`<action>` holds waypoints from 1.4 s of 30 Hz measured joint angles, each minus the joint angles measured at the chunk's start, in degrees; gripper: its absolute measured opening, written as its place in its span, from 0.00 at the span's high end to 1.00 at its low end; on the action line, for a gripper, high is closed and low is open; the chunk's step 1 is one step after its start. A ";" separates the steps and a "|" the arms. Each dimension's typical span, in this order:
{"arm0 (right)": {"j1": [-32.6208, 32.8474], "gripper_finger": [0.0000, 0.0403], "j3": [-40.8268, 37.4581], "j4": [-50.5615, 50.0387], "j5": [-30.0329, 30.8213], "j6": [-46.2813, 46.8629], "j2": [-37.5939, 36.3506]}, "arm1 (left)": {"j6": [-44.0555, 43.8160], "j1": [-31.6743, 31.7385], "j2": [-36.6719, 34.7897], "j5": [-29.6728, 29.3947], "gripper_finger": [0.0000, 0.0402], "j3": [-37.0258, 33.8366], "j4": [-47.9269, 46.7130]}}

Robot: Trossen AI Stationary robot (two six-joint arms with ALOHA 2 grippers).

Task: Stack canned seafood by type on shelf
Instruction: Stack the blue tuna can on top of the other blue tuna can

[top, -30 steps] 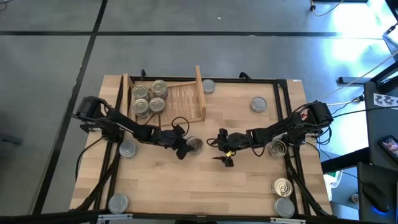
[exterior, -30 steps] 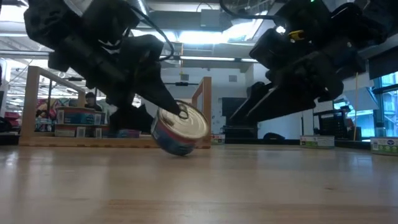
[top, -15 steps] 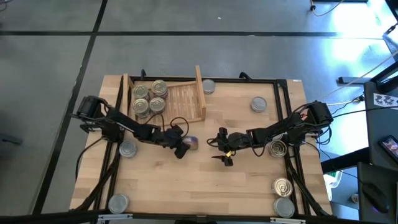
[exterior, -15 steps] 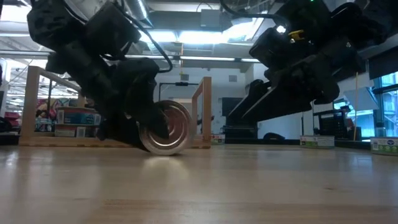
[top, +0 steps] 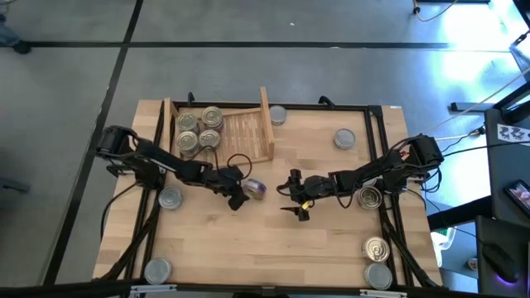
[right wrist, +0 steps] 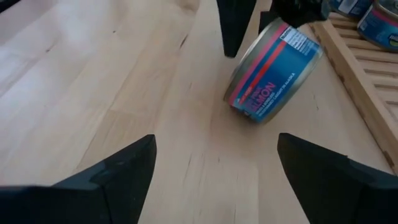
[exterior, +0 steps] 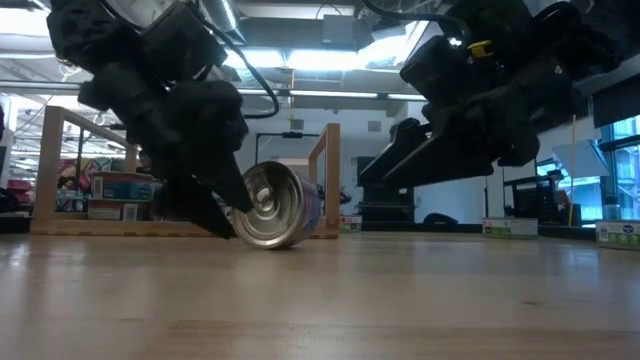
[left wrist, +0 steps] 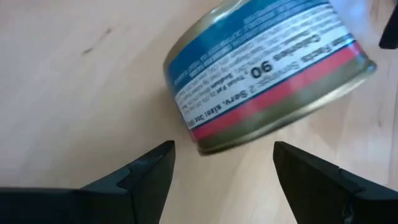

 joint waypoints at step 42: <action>-0.02 0.17 0.00 6.33 7.13 9.12 0.57 | 16.26 -3.32 -8.05 -15.95 0.33 0.00 -4.69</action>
